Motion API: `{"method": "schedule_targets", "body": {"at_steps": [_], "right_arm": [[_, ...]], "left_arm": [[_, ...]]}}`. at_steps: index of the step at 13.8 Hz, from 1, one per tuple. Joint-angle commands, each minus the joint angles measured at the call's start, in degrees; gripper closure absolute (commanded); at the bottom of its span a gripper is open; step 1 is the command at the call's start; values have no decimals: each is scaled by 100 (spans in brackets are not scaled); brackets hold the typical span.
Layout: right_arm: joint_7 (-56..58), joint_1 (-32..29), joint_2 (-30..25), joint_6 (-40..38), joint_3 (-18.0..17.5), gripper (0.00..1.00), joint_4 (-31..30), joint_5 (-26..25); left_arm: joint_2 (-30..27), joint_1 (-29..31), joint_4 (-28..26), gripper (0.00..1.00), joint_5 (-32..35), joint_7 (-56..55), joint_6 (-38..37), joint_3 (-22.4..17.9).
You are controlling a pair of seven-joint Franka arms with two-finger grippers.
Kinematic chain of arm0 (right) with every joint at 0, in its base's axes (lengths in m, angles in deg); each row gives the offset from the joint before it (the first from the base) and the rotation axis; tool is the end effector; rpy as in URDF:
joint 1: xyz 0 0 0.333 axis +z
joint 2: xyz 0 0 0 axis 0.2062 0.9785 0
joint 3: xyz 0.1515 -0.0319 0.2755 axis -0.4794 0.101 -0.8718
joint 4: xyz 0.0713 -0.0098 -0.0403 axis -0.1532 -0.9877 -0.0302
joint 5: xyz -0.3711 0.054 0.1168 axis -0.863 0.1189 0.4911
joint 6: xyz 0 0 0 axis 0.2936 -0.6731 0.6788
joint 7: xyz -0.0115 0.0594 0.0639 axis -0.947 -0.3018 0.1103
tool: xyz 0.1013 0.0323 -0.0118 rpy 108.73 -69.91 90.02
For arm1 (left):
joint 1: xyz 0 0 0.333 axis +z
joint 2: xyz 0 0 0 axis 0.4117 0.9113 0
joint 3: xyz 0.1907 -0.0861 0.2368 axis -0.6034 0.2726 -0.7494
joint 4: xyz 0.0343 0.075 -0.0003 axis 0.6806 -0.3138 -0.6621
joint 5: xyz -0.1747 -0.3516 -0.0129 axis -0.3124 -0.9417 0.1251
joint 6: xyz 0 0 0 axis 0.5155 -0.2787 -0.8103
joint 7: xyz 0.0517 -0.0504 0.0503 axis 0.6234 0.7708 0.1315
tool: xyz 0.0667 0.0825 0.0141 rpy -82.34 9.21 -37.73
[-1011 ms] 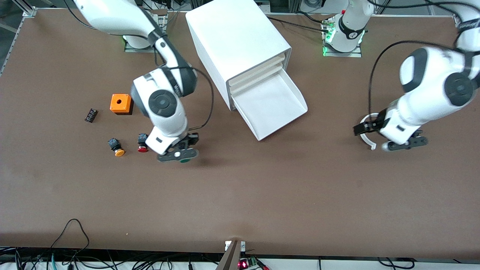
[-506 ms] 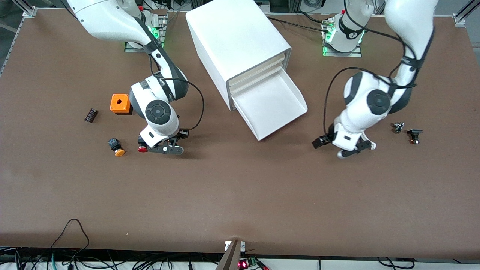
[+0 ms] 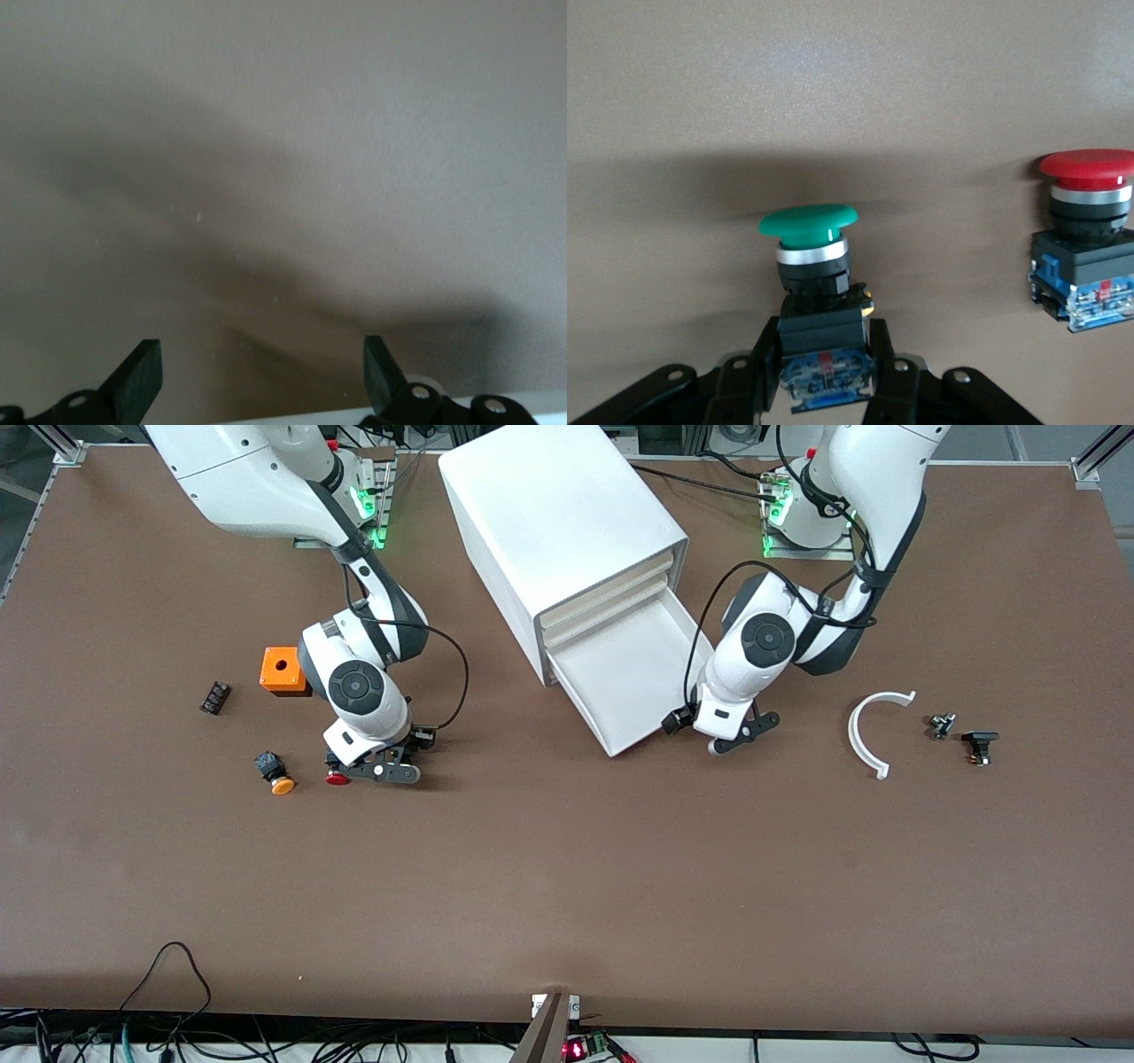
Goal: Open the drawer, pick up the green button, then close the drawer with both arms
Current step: 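Push the drawer shut with the left gripper while the right gripper carries the button, then set the green button down beside the red button with the right gripper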
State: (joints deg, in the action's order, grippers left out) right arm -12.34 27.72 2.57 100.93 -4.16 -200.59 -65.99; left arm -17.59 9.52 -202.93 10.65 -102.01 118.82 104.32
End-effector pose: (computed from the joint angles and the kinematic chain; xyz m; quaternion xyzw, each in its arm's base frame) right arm 0.5597 0.2379 0.1867 0.9963 -0.0354 -0.0397 0.0671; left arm 0.4979 -0.2809 0.2132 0.9615 0.2673 -0.0516 0.0374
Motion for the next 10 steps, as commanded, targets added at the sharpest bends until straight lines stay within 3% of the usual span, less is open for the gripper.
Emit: {"method": "schedule_targets", "body": {"at_steps": [1,5,10], "right_arm": [[-70,-123,-114,21,-92,0,33,42],[-17,-132,-324,-539,-109,0,480,78],[27,-132,-579,-2253,-109,0,1807,95]], "left_arm": [[-215,-23,-281,0,-109,-387,-6,265],[-427,-23,-730,0,-109,-1256,-50,950],[-541,-23,-748,0,-109,-1487,-437,1531]]}}
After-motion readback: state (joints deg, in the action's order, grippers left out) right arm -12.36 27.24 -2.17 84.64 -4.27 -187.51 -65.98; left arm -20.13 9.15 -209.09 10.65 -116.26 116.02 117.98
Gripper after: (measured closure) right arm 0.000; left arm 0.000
